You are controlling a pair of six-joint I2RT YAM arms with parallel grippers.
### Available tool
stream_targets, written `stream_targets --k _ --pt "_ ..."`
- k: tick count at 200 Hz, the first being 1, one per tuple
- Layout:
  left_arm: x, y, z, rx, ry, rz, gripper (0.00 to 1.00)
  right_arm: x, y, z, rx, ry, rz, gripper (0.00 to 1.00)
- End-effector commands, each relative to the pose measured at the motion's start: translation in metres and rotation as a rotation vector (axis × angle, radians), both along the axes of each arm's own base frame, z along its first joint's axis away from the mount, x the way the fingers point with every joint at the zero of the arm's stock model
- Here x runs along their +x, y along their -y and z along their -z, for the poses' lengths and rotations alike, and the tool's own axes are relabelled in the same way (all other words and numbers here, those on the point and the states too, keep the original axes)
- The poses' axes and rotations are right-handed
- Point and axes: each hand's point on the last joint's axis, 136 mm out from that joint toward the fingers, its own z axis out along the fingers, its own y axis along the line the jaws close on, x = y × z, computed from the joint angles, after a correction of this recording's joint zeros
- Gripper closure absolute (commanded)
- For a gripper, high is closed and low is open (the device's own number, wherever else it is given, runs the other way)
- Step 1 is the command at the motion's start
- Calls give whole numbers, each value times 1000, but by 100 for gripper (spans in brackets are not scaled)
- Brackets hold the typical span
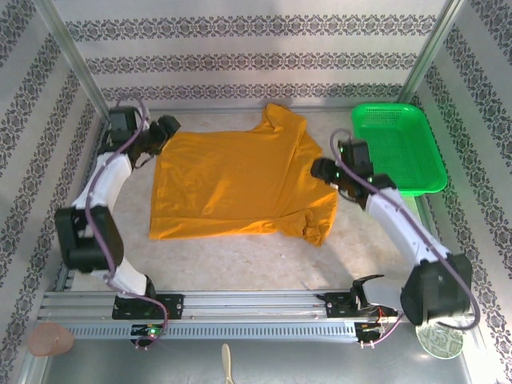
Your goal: Fold the inside-out t-shirt
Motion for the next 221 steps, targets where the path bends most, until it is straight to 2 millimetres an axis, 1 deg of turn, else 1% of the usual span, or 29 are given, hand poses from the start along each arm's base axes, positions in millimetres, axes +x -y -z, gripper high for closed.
stream_targets --k 1,12,15,17,24,30,44,64,87,91,99,134,139,142,158,167,185,204,221 --pt "-69 13 53 43 -142 21 29 -51 2 37 19 -78 19 39" --pt "-100 12 66 60 -168 -13 28 -71 2 53 33 -106 25 39" --pt "-109 11 75 61 -190 -25 28 -75 2 56 38 -112 30 39" --pt "-115 10 77 63 -192 -33 28 -79 2 59 40 -116 30 39" --pt "-133 8 86 65 -208 -60 28 -88 2 68 39 -132 31 39" --pt "-145 6 89 67 -207 -74 27 -95 3 74 35 -139 34 40" --pt "-167 5 98 62 -211 -99 25 -104 1 84 30 -153 26 41" --pt "-185 4 100 82 -205 -104 22 -110 -4 92 4 -174 -5 43" --pt "-193 6 104 89 -228 -78 20 -112 -12 97 -17 -184 -35 43" --pt "-194 6 105 94 -236 -75 18 -113 -13 98 -20 -185 -39 43" --pt "-195 5 107 102 -245 -71 17 -113 -16 99 -24 -185 -45 43" --pt "-196 2 110 116 -253 -85 16 -110 -19 109 -49 -194 -44 44" --pt "-195 2 111 115 -252 -90 16 -110 -19 112 -53 -198 -47 47" --pt "-195 2 112 113 -256 -92 16 -109 -19 112 -56 -200 -47 51" --pt "-194 1 119 106 -271 -99 16 -110 -20 111 -64 -208 -61 85" --pt "-193 1 123 106 -283 -100 16 -114 -19 106 -65 -201 -66 100" --pt "-194 1 128 109 -295 -103 15 -127 -11 95 -50 -180 -49 100" --pt "-196 0 129 109 -296 -104 15 -147 0 85 -6 -165 1 100" --pt "-198 0 128 114 -295 -106 15 -169 12 87 43 -179 62 100"
